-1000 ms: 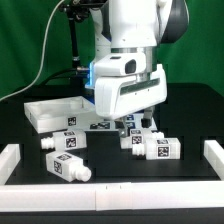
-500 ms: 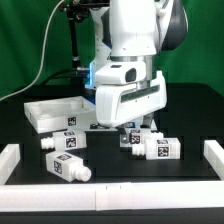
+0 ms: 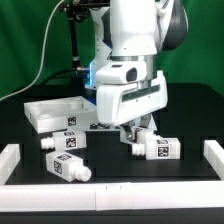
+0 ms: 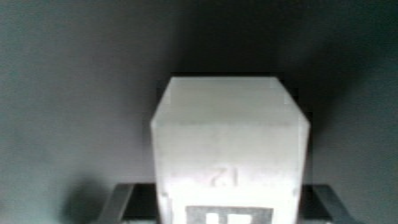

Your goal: Assemble one leg

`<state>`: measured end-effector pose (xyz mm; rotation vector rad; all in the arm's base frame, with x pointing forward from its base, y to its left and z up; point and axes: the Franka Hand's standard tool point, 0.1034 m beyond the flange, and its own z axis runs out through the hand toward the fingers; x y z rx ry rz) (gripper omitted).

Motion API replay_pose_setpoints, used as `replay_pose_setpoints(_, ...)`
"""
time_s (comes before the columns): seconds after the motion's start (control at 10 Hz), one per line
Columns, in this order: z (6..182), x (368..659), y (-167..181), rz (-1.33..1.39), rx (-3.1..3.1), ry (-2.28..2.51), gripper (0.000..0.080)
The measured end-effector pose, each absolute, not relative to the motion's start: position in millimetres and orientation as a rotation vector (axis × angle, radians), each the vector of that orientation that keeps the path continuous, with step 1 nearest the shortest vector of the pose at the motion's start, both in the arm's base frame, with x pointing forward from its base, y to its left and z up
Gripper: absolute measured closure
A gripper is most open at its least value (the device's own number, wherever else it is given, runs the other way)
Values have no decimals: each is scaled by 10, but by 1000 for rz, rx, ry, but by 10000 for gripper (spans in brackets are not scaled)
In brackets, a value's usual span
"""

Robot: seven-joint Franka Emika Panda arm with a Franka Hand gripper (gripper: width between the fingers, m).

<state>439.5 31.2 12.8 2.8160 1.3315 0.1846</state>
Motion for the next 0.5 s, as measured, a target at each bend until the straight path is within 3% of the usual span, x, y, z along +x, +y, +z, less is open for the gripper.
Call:
replay_pose_setpoints(0.3, 295, 3870, 606, 274, 2757, 1428, 517)
replay_pose_setpoints(0.5, 287, 3864, 606, 297, 2737, 1445, 517)
